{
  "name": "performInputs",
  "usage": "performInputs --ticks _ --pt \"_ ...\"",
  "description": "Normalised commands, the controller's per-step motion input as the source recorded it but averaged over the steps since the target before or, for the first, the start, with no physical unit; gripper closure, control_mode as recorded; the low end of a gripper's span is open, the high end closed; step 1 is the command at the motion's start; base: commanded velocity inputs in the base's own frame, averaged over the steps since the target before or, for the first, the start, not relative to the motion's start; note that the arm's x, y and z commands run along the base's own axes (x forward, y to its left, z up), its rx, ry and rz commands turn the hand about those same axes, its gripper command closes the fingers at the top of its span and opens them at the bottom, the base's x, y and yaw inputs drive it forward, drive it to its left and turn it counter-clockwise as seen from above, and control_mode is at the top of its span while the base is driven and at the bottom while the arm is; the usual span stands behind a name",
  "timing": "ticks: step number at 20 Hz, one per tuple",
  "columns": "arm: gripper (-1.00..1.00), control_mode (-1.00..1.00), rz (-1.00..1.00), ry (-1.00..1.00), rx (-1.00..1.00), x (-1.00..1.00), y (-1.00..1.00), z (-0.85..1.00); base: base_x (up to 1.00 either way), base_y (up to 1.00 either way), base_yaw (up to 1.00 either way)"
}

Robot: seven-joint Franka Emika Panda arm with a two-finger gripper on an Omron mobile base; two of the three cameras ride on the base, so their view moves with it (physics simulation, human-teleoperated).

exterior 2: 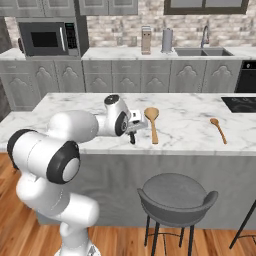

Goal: Pick up the metallic utensils from the counter and place them in the open drawer. Make sure not to pick up any wooden utensils.

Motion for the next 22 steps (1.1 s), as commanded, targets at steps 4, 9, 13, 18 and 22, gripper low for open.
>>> performInputs --ticks 4,9,13,18,22 --pt "1.0 -1.0 0.0 0.12 0.02 -0.47 -0.03 0.61 0.0 0.0 0.0" --pt "1.0 -1.0 0.0 0.01 0.03 -0.82 -0.04 0.35 0.0 0.0 0.0" --pt "1.0 -1.0 0.0 0.0 0.03 -0.93 -0.14 0.23 0.0 0.0 0.0" --pt "1.0 -1.0 0.05 0.01 0.01 -0.73 -0.14 0.32 0.0 0.0 0.0" --pt "1.0 -1.0 0.08 0.08 0.0 -0.63 -0.12 0.53 0.0 0.0 0.0"
